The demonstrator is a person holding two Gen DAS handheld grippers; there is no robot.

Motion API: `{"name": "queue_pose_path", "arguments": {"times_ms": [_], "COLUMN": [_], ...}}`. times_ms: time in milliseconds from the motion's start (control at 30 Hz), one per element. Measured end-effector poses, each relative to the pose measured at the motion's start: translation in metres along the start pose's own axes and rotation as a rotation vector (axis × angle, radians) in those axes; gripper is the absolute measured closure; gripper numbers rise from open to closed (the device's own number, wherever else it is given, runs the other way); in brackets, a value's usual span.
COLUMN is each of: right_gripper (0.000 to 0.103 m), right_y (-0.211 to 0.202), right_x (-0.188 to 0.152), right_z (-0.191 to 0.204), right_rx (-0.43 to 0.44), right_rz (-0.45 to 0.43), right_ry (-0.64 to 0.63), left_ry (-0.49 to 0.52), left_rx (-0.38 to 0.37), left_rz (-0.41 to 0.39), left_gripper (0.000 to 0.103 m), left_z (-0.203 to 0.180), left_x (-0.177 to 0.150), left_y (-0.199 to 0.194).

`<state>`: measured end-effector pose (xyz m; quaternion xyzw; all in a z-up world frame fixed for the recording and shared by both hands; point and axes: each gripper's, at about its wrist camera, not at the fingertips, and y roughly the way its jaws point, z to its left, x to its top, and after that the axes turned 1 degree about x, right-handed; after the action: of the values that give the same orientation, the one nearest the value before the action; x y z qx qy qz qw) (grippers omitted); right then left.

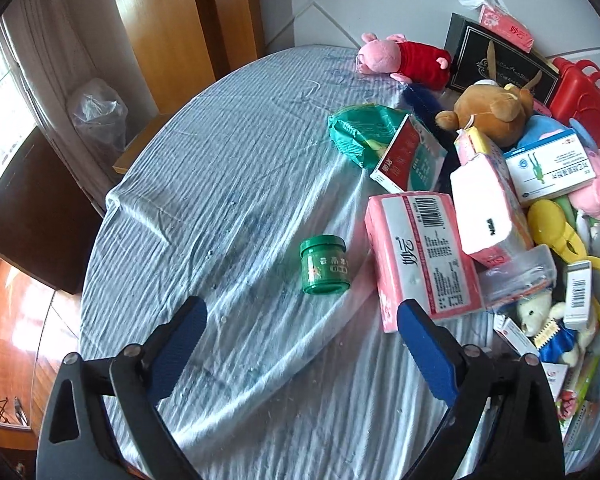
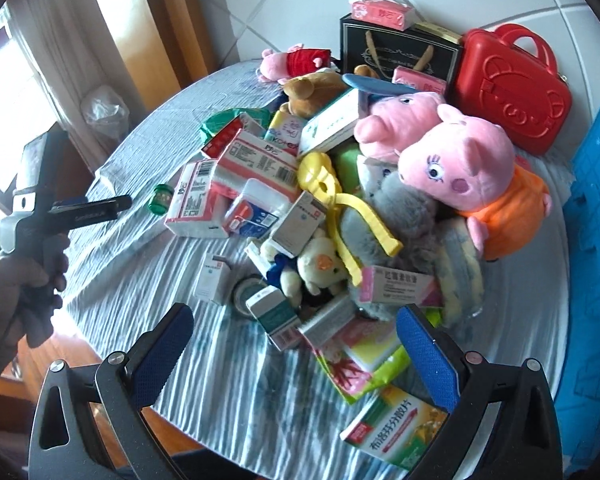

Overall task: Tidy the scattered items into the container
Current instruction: 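Move both tools toward the pile of items on the table, then grasp the green jar with the left tool while the right tool grasps the pink tissue pack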

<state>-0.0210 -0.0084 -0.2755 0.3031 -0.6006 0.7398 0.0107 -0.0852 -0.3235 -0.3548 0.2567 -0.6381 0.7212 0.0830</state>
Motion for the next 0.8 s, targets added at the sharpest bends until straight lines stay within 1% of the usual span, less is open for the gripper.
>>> {"name": "queue_pose_path", "arguments": {"times_ms": [33,67,100,167,233,300,333,367,400,533,600,700,800], "right_gripper": [0.000,0.000,0.000,0.000,0.000,0.000,0.000,0.000,0.000,0.000,0.000,0.000,0.000], "right_y": [0.008,0.015,0.022,0.034,0.045,0.055,0.060,0.065,0.070,0.090,0.101,0.121,0.142], "right_x": [0.002,0.003,0.004,0.006,0.008,0.011,0.013,0.017,0.021,0.037,0.046,0.055,0.063], "right_z": [0.005,0.009,0.014,0.024,0.031,0.039,0.044,0.048,0.053,0.076,0.089,0.106,0.119], "right_rx": [0.001,0.004,0.004,0.006,0.009,0.013,0.015,0.017,0.020,0.031,0.034,0.033,0.025], "right_rz": [0.008,0.014,0.022,0.041,0.052,0.060,0.062,0.061,0.061,0.045,0.034,0.005,-0.027], "right_ry": [-0.010,-0.020,-0.034,-0.057,-0.073,-0.087,-0.092,-0.097,-0.103,-0.130,-0.143,-0.163,-0.170], "left_ry": [0.010,0.019,0.021,0.009,0.020,0.031,0.038,0.049,0.060,0.044,0.036,0.034,0.009], "left_rx": [0.000,-0.001,-0.008,-0.047,-0.059,-0.079,-0.086,-0.090,-0.098,-0.143,-0.156,-0.156,-0.153], "left_rz": [0.003,0.011,0.027,0.051,0.058,0.068,0.072,0.079,0.084,0.077,0.056,0.025,0.012], "left_gripper": [0.011,0.015,0.021,0.028,0.031,0.043,0.045,0.056,0.062,0.063,0.063,0.063,0.063], "left_z": [0.000,-0.001,-0.001,0.000,-0.003,-0.006,-0.007,-0.008,-0.009,0.002,0.009,0.020,0.038], "left_x": [0.002,0.004,0.006,0.010,0.014,0.016,0.016,0.016,0.015,0.008,0.005,0.000,-0.006], "left_y": [0.013,0.026,0.038,0.058,0.071,0.080,0.084,0.088,0.091,0.086,0.076,0.061,0.048]}}
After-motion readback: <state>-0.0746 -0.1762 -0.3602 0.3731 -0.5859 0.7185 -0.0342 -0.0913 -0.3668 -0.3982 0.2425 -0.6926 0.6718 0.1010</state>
